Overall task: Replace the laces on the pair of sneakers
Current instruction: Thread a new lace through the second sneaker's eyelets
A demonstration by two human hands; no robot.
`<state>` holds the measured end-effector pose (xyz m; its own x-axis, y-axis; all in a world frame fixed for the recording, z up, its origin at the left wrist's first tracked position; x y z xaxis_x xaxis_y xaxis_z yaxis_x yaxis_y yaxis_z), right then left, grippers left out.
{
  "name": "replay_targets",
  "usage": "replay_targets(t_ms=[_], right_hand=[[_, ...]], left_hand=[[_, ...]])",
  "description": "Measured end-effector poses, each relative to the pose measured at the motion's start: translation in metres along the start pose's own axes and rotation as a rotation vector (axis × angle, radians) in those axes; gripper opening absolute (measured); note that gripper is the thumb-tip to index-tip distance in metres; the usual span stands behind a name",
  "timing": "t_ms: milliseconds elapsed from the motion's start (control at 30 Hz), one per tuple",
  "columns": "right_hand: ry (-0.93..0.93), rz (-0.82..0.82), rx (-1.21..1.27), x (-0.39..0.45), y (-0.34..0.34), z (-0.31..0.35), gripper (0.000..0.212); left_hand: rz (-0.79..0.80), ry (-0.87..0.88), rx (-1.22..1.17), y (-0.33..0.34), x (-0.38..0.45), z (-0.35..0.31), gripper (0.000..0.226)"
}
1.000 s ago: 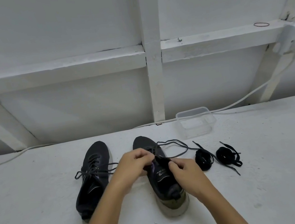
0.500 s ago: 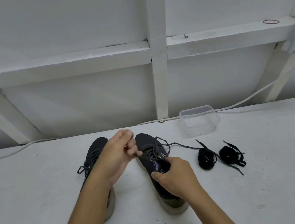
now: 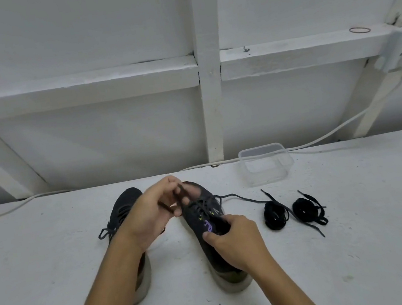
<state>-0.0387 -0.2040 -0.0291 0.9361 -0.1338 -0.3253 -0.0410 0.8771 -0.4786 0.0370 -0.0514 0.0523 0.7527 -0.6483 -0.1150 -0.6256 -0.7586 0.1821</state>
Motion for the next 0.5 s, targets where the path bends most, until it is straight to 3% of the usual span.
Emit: replay_targets(t_ms=[33, 133, 167, 367, 500], right_hand=[[0.001, 0.003, 0.002, 0.000, 0.000, 0.000, 0.032], [0.013, 0.009, 0.009, 0.001, 0.000, 0.000, 0.025], [0.014, 0.008, 0.008, 0.001, -0.001, 0.000, 0.024], [0.002, 0.013, 0.011, 0.001, 0.001, -0.002, 0.021], [0.010, 0.010, 0.015, 0.002, 0.000, -0.002, 0.018]], left_hand=[[-0.047, -0.048, 0.113, 0.000, 0.001, 0.004, 0.023], [-0.284, -0.246, 0.944, -0.009, 0.004, 0.019, 0.035], [-0.310, -0.281, 1.092, -0.010, 0.005, 0.023, 0.039], [-0.125, -0.448, 1.277, -0.013, 0.006, 0.039, 0.046], [0.089, -0.366, 1.190, -0.002, 0.009, 0.037, 0.014]])
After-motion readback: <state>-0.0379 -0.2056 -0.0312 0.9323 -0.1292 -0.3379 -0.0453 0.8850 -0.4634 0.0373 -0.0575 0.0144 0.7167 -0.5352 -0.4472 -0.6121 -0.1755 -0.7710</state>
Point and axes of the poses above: each hand's wrist, its own x-axis towards the middle knuckle, its own y-axis out of the palm, z = x × y, the point moved 5 cm from there along x, towards the middle knuckle, and after that the axes turned 11 degrees about z, right-handed, at the moved point
